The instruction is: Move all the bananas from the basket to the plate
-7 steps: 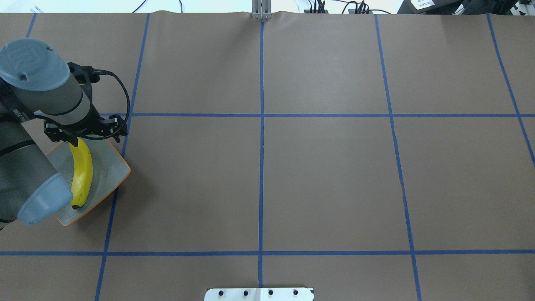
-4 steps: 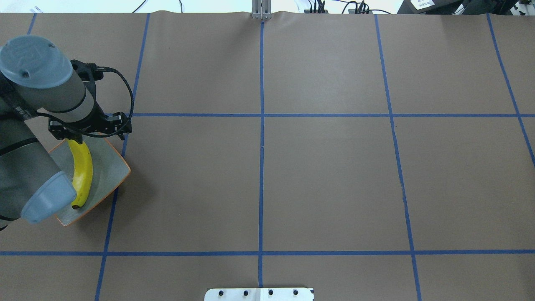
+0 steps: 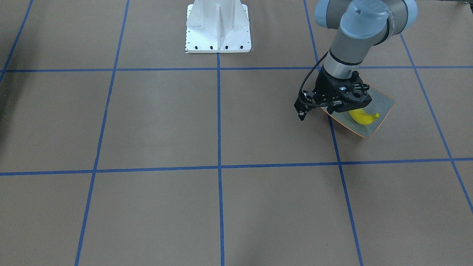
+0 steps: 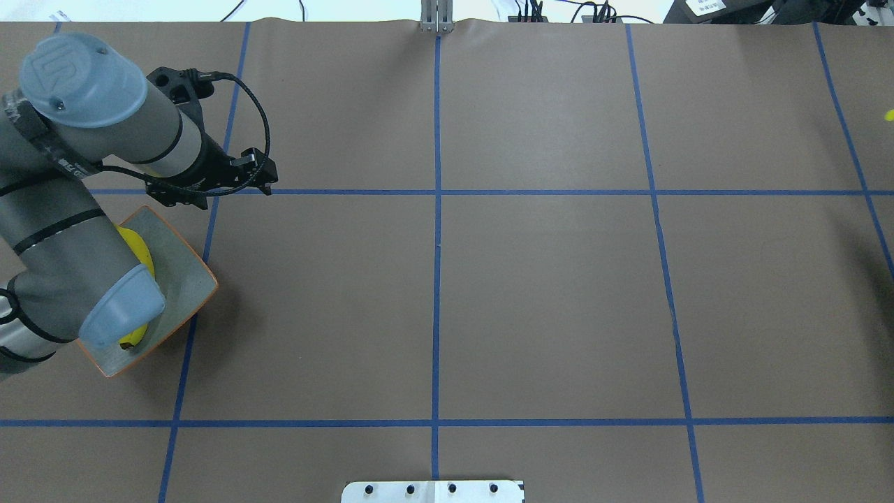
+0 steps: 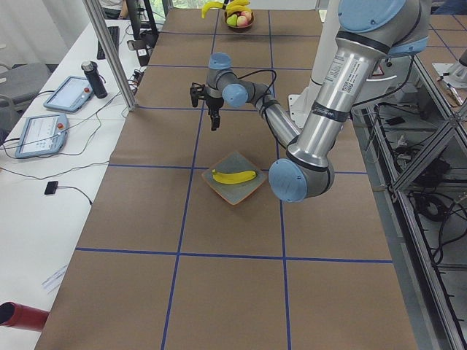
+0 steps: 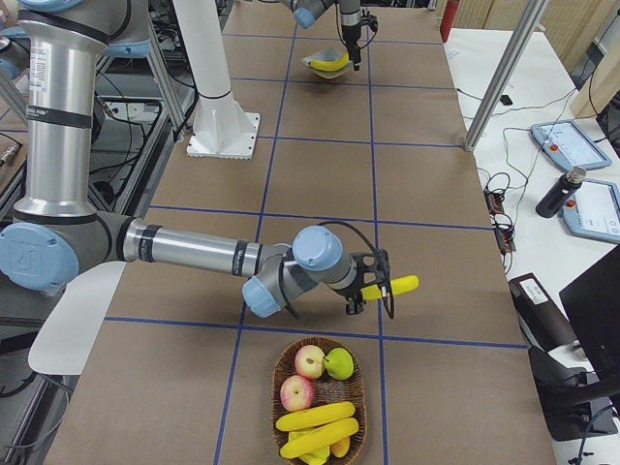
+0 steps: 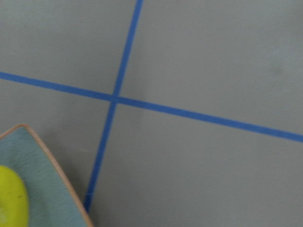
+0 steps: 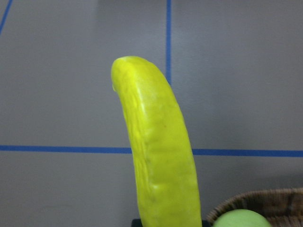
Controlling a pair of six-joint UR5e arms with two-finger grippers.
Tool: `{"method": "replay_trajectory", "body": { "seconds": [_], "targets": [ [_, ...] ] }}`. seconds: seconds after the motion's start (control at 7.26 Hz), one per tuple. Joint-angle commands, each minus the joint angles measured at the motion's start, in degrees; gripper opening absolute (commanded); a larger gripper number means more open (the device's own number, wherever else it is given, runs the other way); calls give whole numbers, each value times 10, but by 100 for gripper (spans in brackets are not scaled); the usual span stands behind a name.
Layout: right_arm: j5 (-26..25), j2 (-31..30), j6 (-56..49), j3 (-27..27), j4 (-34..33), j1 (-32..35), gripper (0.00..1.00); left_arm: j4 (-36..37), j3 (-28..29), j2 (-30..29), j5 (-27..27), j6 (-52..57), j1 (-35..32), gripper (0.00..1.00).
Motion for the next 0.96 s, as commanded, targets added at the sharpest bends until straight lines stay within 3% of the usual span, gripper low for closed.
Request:
{"method": "replay_trajectory", "body": {
  "seconds": [0.0, 0.28, 0.55, 0.83],
  "targets": [
    [-15, 91, 118, 22, 1, -104, 0, -162, 51, -37, -33, -103, 15, 100],
    [-93, 153, 214, 43, 1, -227, 0, -180, 55, -90, -32, -168, 45, 100],
    [-128, 239, 344, 43, -6, -328, 0, -209, 59, -116, -30, -195, 65, 100],
    [-214, 293, 429, 57, -7, -428, 0, -211, 95, -167, -29, -224, 77, 100]
  ]
}}
